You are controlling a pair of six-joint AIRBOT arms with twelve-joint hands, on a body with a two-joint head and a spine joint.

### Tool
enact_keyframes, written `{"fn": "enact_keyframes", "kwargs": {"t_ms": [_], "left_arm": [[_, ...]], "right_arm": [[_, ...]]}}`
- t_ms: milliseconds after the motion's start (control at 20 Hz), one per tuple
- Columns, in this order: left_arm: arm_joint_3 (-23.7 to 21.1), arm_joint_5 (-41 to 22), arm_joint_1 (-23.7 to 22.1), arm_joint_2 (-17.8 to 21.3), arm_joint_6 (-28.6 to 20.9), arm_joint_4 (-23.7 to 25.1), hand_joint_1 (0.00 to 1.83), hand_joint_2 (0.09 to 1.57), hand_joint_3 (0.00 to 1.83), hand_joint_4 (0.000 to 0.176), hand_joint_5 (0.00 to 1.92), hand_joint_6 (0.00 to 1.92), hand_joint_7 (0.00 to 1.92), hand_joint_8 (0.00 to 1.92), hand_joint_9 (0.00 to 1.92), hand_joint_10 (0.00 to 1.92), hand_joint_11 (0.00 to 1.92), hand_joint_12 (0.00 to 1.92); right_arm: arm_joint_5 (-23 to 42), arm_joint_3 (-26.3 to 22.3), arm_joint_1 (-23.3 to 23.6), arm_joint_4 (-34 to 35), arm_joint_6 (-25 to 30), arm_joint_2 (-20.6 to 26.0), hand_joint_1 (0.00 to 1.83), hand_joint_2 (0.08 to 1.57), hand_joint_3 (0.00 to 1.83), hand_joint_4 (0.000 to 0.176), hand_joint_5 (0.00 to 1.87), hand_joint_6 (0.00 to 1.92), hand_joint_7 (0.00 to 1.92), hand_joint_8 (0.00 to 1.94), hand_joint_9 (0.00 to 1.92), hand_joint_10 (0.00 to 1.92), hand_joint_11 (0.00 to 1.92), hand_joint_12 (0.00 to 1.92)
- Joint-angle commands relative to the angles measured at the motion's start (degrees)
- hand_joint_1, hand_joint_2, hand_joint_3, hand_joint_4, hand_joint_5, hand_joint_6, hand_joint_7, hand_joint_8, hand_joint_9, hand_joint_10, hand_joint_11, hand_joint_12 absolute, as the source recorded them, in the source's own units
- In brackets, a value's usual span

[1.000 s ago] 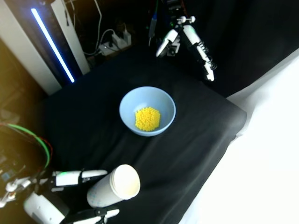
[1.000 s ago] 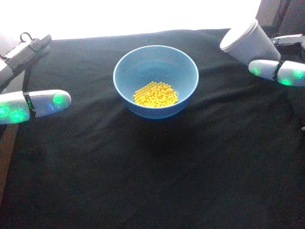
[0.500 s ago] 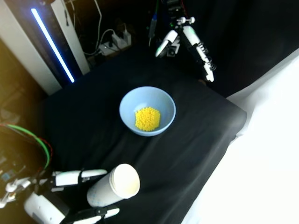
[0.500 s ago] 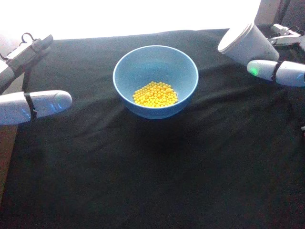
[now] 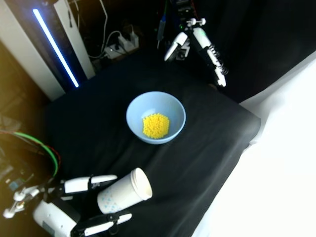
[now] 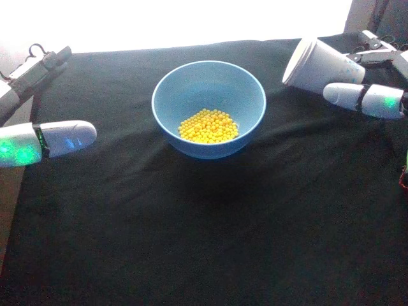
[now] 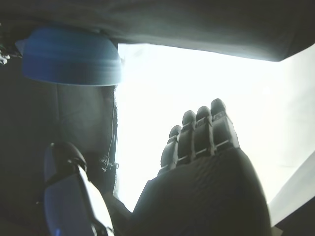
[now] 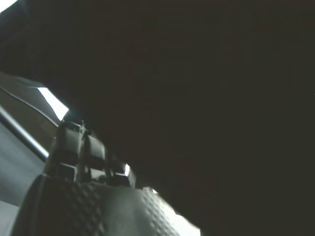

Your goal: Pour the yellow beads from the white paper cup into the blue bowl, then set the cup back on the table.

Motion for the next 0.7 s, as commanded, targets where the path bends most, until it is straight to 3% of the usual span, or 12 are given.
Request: {"fn": "enact_keyframes", "kwargs": {"t_ms": [0, 50, 150, 200, 250, 300, 350, 400, 500, 550, 650], "left_arm": [[0.38, -7.25, -0.49, -0.15, -0.71, -0.54, 0.47, 0.76, 0.0, 0.071, 0.0, 0.0, 0.11, 0.0, 0.08, 0.0, 0.0, 0.21], [0.38, -7.28, -0.48, -0.15, -0.71, -0.54, 0.47, 0.76, 0.0, 0.074, 0.0, 0.0, 0.11, 0.0, 0.07, 0.0, 0.0, 0.18], [0.43, -7.24, -0.47, -0.14, -0.71, -0.54, 0.48, 0.78, 0.01, 0.057, 0.0, 0.0, 0.11, 0.0, 0.07, 0.0, 0.0, 0.17], [0.43, -7.28, -0.46, -0.07, -0.71, -0.55, 0.48, 0.79, 0.01, 0.054, 0.0, 0.0, 0.12, 0.0, 0.08, 0.0, 0.0, 0.17], [0.43, -7.27, -0.45, 0.02, -0.72, -0.55, 0.5, 0.79, 0.01, 0.062, 0.0, 0.0, 0.12, 0.0, 0.07, 0.0, 0.0, 0.17], [0.43, -7.16, -0.44, 0.11, -0.72, -0.55, 0.5, 0.78, 0.0, 0.07, 0.0, 0.0, 0.1, 0.0, 0.05, 0.0, 0.0, 0.12], [0.39, -7.14, -0.42, 0.21, -0.73, -0.55, 0.48, 0.77, 0.0, 0.065, 0.0, 0.0, 0.11, 0.01, 0.07, 0.01, 0.03, 0.12], [0.36, -7.18, -0.4, 0.24, -0.74, -0.57, 0.47, 0.77, 0.0, 0.051, 0.0, 0.0, 0.13, 0.0, 0.09, 0.0, 0.0, 0.21], [0.35, -7.25, -0.4, 0.24, -0.83, -0.61, 0.49, 0.78, 0.0, 0.055, 0.0, 0.0, 0.15, 0.0, 0.07, 0.0, 0.0, 0.19], [0.35, -7.35, -0.4, 0.24, -0.94, -0.63, 0.49, 0.78, 0.0, 0.054, 0.0, 0.0, 0.13, 0.0, 0.07, 0.0, 0.0, 0.18], [0.34, -7.53, -0.4, 0.24, -0.97, -0.76, 0.5, 0.79, 0.01, 0.047, 0.0, 0.0, 0.09, 0.0, 0.08, 0.0, 0.02, 0.19]], "right_arm": [[4.54, -0.01, 0.1, -1.05, -0.01, -0.07, 1.2, 1.0, 0.0, 0.0, 1.26, 0.48, 0.08, 0.0, 0.0, 0.0, 0.0, 0.0], [4.73, 0.0, 0.18, -1.51, 0.19, -0.07, 1.2, 1.0, 0.0, 0.0, 1.26, 0.48, 0.07, 0.0, 0.0, 0.0, 0.0, 0.0], [5.5, -0.37, 0.27, -2.54, 0.52, 0.03, 1.2, 1.0, 0.0, 0.0, 1.28, 0.44, 0.09, 0.0, 0.0, 0.0, 0.0, 0.0], [5.91, -0.82, 0.27, -2.88, 0.52, 0.36, 1.19, 1.01, 0.0, 0.0, 1.24, 0.53, 0.06, 0.01, 0.0, 0.0, 0.0, 0.0], [7.08, -1.89, 0.3, -3.25, 0.52, 1.19, 0.93, 0.98, 0.0, 0.11, 0.93, 0.21, 0.01, 0.0, 0.0, 0.0, 0.0, 0.0], [7.87, -2.88, 0.3, -3.77, 0.52, 2.12, 0.74, 0.89, 0.0, 0.142, 0.51, 0.04, 0.02, 0.02, 0.0, 0.0, 0.0, 0.3], [8.46, -3.63, 0.33, -4.58, 0.52, 3.02, 0.67, 0.75, 0.0, 0.142, 0.32, 0.01, 0.04, 0.01, 0.0, 0.0, 0.0, 0.37], [9.14, -4.45, 0.35, -5.09, 0.49, 4.12, 0.67, 0.67, 0.0, 0.145, 0.29, 0.0, 0.04, 0.0, 0.0, 0.0, 0.0, 0.14], [11.02, -6.9, 0.35, -5.41, 0.15, 7.13, 0.73, 0.62, 0.0, 0.167, 0.29, 0.0, 0.11, 0.02, 0.0, 0.0, 0.0, 0.0], [11.91, -8.22, 0.39, -5.41, -1.35, 8.52, 0.74, 0.57, 0.0, 0.174, 0.19, 0.0, 0.02, 0.0, 0.0, 0.0, 0.0, 0.0], [12.82, -11.12, 1.23, -5.59, -5.37, 11.41, 0.72, 0.54, 0.0, 0.176, 0.09, 0.0, 0.0, 0.0, 0.0, 0.0, 0.0, 0.0]]}}
